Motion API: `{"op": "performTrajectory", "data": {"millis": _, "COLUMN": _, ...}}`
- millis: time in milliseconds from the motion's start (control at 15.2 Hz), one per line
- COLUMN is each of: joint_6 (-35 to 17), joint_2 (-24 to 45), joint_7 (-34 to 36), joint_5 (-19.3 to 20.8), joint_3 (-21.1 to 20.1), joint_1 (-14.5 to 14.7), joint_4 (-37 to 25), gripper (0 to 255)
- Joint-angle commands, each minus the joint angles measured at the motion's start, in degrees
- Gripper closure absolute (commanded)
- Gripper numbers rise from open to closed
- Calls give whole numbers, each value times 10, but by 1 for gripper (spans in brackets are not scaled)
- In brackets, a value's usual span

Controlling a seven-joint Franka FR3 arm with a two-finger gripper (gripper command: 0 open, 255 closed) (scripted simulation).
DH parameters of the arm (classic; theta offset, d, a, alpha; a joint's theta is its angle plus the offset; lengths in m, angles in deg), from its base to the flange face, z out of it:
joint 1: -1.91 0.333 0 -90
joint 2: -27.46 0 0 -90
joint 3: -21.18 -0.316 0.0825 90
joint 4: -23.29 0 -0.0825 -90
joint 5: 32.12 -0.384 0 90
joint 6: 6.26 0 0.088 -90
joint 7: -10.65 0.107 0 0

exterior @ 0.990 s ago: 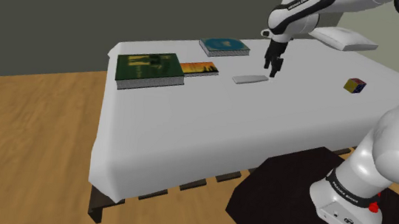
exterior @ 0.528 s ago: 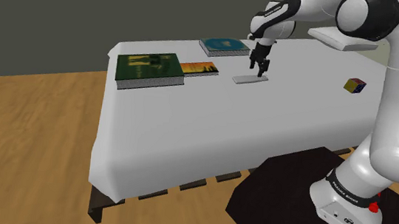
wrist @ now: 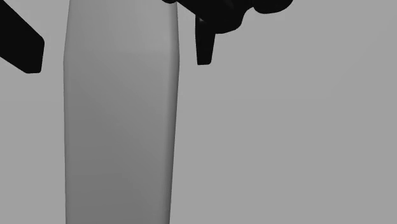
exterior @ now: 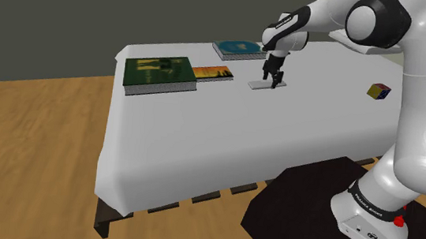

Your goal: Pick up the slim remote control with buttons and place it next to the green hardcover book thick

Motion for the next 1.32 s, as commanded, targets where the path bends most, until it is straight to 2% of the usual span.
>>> {"op": "performTrajectory", "data": {"millis": 0, "joint_6": -4, "joint_2": 4, "joint_7": -1, "joint_5": -2, "joint_3": -1, "joint_1": -1, "joint_4": 0, "gripper": 0}}
{"op": "performTrajectory", "data": {"millis": 462, "joint_6": -4, "joint_2": 4, "joint_7": -1, "joint_5": -2, "joint_3": -1, "joint_1": -1, "joint_4": 0, "gripper": 0}}
{"op": "performTrajectory", "data": {"millis": 528, "joint_6": -4, "joint_2": 4, "joint_7": -1, "joint_5": -2, "joint_3": -1, "joint_1": -1, "joint_4": 0, "gripper": 255}}
{"op": "performTrajectory", "data": {"millis": 1254, "joint_6": 7, "joint_2": -5, "joint_7": 2, "joint_5": 3, "joint_3": 2, "joint_1": 1, "joint_4": -2, "gripper": 255}}
